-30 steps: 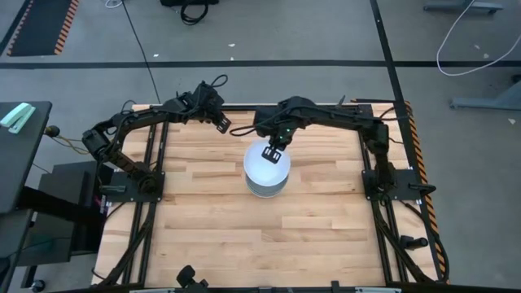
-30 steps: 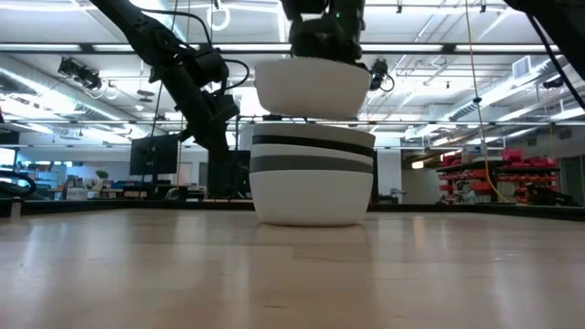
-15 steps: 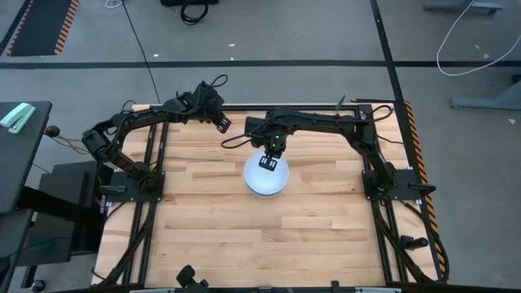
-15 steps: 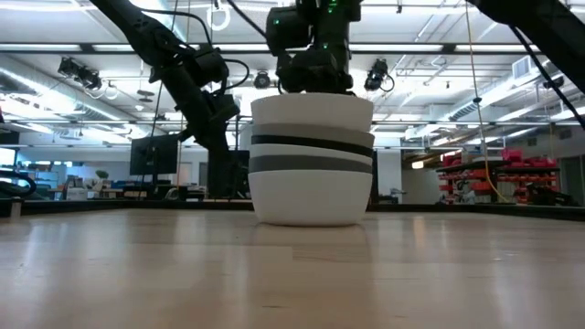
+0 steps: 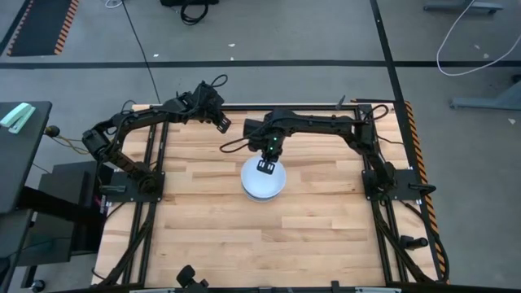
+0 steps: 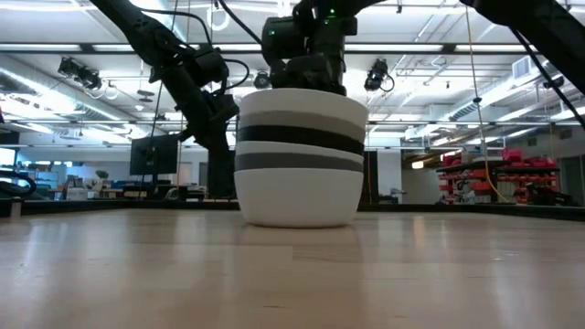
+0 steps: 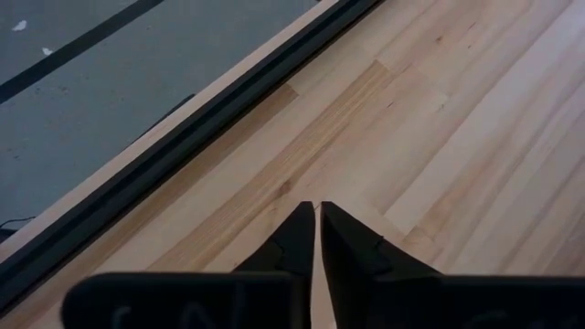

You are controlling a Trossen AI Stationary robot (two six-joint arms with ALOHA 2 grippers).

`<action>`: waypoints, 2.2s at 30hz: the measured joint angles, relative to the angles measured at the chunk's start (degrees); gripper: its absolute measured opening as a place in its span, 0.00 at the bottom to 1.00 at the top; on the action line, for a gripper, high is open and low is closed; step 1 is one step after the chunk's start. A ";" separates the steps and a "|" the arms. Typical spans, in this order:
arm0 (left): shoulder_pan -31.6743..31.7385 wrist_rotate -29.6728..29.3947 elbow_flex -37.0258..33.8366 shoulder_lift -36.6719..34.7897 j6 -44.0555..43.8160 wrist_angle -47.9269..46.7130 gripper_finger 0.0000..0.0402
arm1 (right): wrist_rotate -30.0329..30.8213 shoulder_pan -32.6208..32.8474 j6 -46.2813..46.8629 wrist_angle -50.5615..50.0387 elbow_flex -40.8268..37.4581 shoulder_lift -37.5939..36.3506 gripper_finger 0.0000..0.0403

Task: Nest bowls inside each other
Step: Stack the white bowl on the stacked bowl

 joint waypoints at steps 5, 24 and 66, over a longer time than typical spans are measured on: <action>0.00 0.00 0.00 0.00 0.02 0.00 0.06 | -1.60 -0.64 -0.24 0.92 -2.51 -0.20 0.00; -0.01 -0.01 0.00 0.00 -0.02 0.13 0.06 | 2.28 -0.50 2.82 2.97 -2.89 -3.35 0.10; 0.00 17.47 0.02 0.00 -6.11 5.37 0.12 | 3.89 1.11 4.76 3.59 -2.33 -8.61 0.20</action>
